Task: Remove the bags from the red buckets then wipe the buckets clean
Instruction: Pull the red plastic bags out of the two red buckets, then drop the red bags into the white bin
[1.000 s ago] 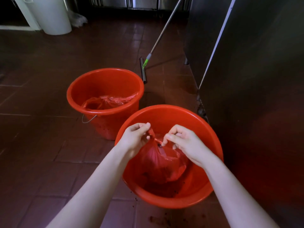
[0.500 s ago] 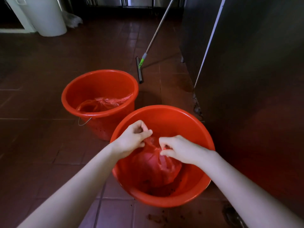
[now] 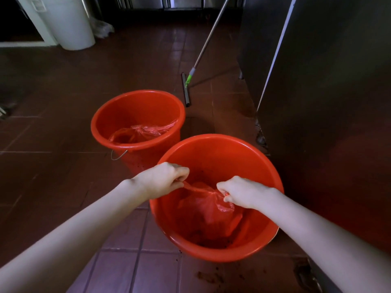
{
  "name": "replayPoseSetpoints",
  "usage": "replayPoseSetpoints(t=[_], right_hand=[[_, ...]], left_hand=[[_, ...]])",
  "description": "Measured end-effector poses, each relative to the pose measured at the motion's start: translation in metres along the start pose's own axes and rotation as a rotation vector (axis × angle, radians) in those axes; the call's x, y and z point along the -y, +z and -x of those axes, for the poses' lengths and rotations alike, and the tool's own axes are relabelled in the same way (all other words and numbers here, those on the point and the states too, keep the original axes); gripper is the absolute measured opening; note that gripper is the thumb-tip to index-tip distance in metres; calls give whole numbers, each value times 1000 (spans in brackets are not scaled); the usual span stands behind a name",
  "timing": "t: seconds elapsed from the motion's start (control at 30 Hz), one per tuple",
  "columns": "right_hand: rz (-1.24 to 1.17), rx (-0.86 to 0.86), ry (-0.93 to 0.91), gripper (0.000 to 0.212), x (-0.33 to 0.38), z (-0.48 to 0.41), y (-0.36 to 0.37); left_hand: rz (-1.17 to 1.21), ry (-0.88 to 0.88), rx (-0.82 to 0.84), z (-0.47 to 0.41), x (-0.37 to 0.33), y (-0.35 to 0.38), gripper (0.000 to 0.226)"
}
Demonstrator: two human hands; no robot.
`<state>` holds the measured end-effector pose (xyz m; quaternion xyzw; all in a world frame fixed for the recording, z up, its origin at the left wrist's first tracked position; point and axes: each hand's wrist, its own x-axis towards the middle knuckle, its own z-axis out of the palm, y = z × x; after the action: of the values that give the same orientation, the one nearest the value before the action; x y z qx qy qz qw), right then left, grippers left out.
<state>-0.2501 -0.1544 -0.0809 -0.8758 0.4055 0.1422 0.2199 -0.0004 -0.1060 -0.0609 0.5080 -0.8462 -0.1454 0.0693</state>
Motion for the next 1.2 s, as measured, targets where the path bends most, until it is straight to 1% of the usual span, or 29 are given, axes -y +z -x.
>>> replayPoseSetpoints(t=[0.1, 0.17, 0.2, 0.23, 0.27, 0.33, 0.37, 0.43, 0.5, 0.57, 0.63, 0.73, 0.83, 0.93, 1.0, 1.07, 1.2], right_hand=[[19, 7, 3, 30, 2, -6, -1], [-5, -37, -6, 21, 2, -10, -3], [-39, -71, -17, 20, 2, -12, -5], [-63, -101, -28, 28, 2, -13, -6], [-55, -113, -42, 40, 3, -15, -5], [74, -77, -48, 63, 6, -21, 1], [153, -51, -38, 70, 9, -26, 6], [261, -29, -7, 74, 13, -38, 16], [309, -56, 21, 70, 16, -48, 23], [342, -110, 38, 66, 15, -58, 26], [368, -154, 43, 61, 12, -65, 26], [398, -183, 32, 49, 5, -74, 25], [354, -167, 47, 45, 1, -79, 26], [247, -126, 118, 42, 3, -80, 27], [206, -89, 141, 42, 4, -79, 25], [198, -63, 132, 41, 4, -78, 25], [169, -5, 93, 36, 12, -81, 31]], left_hand=[[1, -15, -76, 0, 1, 3, 21], [79, -20, -176, 1, 4, 1, 17], [128, -36, -235, 1, 7, -3, 14], [172, -64, -306, 1, 12, -7, 11], [198, -100, -391, 0, 18, -13, 9], [185, -194, -569, -3, 37, -24, 4], [170, -260, -636, -5, 48, -29, 5], [148, -425, -681, -8, 75, -34, 7], [91, -564, -637, -13, 104, -37, 9], [11, -655, -549, -23, 134, -40, 18], [-79, -724, -416, -37, 159, -47, 33], [-176, -780, -148, -64, 191, -50, 52], [-173, -824, 74, -88, 219, -38, 63], [-87, -890, 205, -103, 245, -19, 68], [-46, -896, 230, -107, 258, -10, 68], [-42, -865, 193, -107, 268, -5, 60], [-62, -861, -53, -98, 273, -15, 31]])
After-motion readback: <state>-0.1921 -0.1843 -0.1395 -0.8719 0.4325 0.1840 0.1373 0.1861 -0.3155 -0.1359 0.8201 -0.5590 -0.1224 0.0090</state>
